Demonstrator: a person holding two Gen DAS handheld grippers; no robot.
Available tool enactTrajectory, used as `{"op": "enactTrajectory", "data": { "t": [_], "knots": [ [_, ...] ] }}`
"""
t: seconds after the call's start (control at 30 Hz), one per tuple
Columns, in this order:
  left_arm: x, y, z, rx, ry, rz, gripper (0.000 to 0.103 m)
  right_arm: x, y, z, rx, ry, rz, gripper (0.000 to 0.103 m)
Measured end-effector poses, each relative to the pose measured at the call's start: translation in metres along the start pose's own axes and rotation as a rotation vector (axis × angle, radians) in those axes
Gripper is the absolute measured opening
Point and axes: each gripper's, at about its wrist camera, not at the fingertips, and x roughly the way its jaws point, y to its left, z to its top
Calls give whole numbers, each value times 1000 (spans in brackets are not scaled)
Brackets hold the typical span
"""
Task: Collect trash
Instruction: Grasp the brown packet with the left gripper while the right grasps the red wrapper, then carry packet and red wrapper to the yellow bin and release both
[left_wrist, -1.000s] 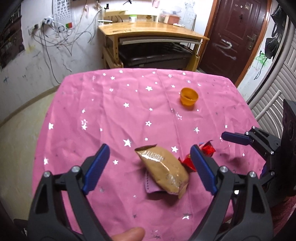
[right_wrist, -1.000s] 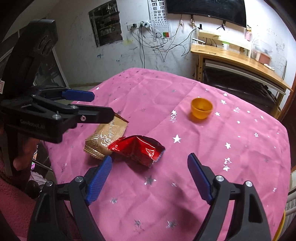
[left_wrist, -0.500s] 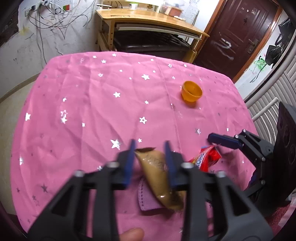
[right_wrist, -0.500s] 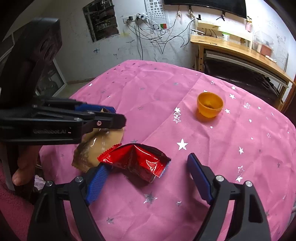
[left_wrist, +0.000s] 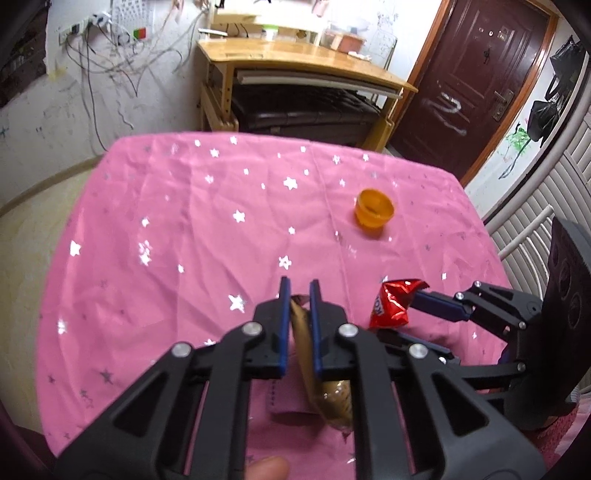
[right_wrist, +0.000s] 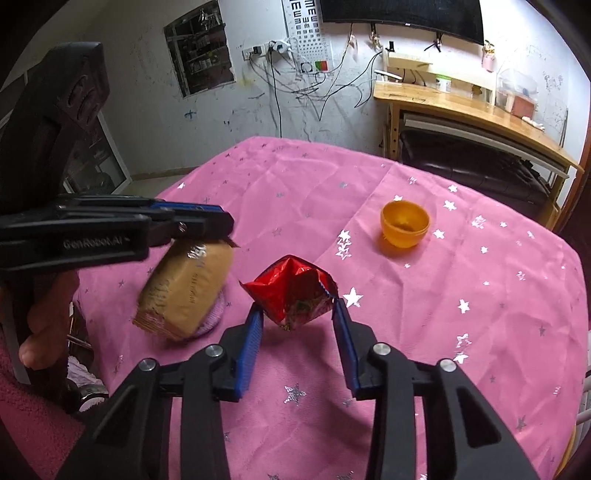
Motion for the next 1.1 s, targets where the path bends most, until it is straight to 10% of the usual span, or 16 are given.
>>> {"op": "enactTrajectory", "data": {
  "t": [0.57, 1.1],
  "knots": [
    [-26, -62, 15, 121, -63, 36, 8, -86, -42, -19, 83, -152, -73, 32],
    [-16, -198, 31, 336, -73, -63, 8, -178, -164, -109, 322, -218, -288, 32]
  ]
}}
